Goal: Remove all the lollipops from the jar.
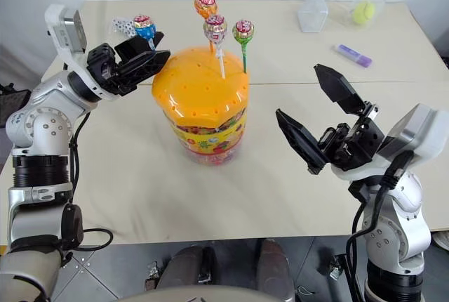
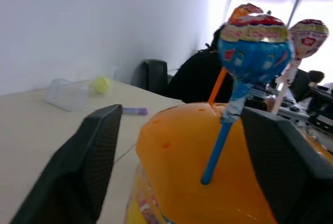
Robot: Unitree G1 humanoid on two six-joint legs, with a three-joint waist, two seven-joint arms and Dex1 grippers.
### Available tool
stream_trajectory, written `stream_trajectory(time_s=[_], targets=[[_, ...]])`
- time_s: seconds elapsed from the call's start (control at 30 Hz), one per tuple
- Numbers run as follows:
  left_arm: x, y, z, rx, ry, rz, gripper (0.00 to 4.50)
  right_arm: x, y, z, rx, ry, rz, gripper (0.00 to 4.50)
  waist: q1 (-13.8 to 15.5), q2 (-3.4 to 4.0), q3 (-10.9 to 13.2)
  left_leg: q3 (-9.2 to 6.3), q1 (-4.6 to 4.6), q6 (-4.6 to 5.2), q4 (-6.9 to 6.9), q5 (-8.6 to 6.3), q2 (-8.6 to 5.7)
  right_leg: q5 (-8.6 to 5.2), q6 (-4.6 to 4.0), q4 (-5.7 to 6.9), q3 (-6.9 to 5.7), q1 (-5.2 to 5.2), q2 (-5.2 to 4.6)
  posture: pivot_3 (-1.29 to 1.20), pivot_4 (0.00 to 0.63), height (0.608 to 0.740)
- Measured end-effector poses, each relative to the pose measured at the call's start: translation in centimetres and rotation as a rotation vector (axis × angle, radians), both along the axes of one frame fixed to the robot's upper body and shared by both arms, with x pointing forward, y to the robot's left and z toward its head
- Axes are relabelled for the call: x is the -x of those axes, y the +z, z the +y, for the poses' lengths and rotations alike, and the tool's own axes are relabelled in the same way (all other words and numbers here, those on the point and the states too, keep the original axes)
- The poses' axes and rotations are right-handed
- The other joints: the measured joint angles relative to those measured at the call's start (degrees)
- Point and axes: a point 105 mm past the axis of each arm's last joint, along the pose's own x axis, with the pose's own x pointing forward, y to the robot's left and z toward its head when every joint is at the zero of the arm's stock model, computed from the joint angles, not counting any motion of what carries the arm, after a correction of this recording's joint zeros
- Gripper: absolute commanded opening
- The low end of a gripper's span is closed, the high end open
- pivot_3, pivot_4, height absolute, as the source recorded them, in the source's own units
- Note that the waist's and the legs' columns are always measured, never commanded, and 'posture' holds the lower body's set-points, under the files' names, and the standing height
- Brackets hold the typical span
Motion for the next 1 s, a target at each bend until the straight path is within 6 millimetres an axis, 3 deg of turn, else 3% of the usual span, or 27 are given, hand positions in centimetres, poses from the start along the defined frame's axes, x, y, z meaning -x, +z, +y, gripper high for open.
stream_trajectory(time_s=[0.3,0.47,0.57,0.67,0.77,0.87,1.0], targets=[[0.7,0.6,0.1,0.09,-0.088,0.039,0.02,0.3,-0.1,1.1,0.058,0.053,-0.035,4.5,0.01,-0.05,0.03,-0.1,-0.06,0.02,0.31,-0.01,0.02,0.0,0.0,0.06,0.13,0.01,0.0,0.0,0.15,0.74],[0.4,2.8,0.6,0.251,-0.049,0.013,0.02,0.9,0.3,2.8,0.165,0.172,-0.121,4.5,0.09,-0.13,0.07,-0.23,-0.15,0.05,0.46,-0.02,0.04,0.0,0.01,0.09,0.12,0.01,-0.01,0.0,0.15,0.74],[0.2,4.0,3.8,0.317,0.099,0.029,0.02,1.1,-0.3,3.8,0.28,0.291,-0.138,4.5,-0.57,-0.15,0.09,-0.19,-0.07,0.09,0.41,-0.05,0.08,0.01,0.02,0.12,0.14,0.01,-0.01,0.0,0.15,0.74],[0.9,1.7,8.5,0.202,0.34,0.111,0.02,0.5,-1.6,3.7,0.379,0.379,-0.103,4.5,-1.68,-0.15,0.09,-0.15,0.11,0.08,0.11,-0.05,0.08,0.01,0.02,0.17,0.14,0.01,-0.03,0.0,0.15,0.74],[3.3,-4.6,12.8,-0.046,0.557,0.305,0.02,-0.5,-2.8,3.0,0.477,0.443,-0.066,4.5,-2.01,-0.23,0.13,-0.11,0.09,0.06,-0.09,-0.06,0.12,0.01,0.01,0.18,0.13,-0.18,-0.03,0.0,0.15,0.74],[6.6,-10.2,14.9,-0.211,0.662,0.509,0.02,-1.6,-4.0,2.0,0.545,0.447,-0.02,4.5,-1.4,-0.31,0.18,-0.12,-0.06,0.04,-0.05,-0.08,0.36,0.01,0.01,0.17,0.13,-0.3,-0.1,0.0,0.15,0.74],[11.1,-15.6,15.0,-0.379,0.71,0.702,0.02,-3.2,-5.9,0.8,0.604,0.403,0.051,4.5,-0.04,-0.42,0.24,-0.05,-0.13,0.06,0.17,-0.14,0.37,-0.01,-0.02,0.06,0.15,-0.29,-0.18,0.0,0.15,0.74]])
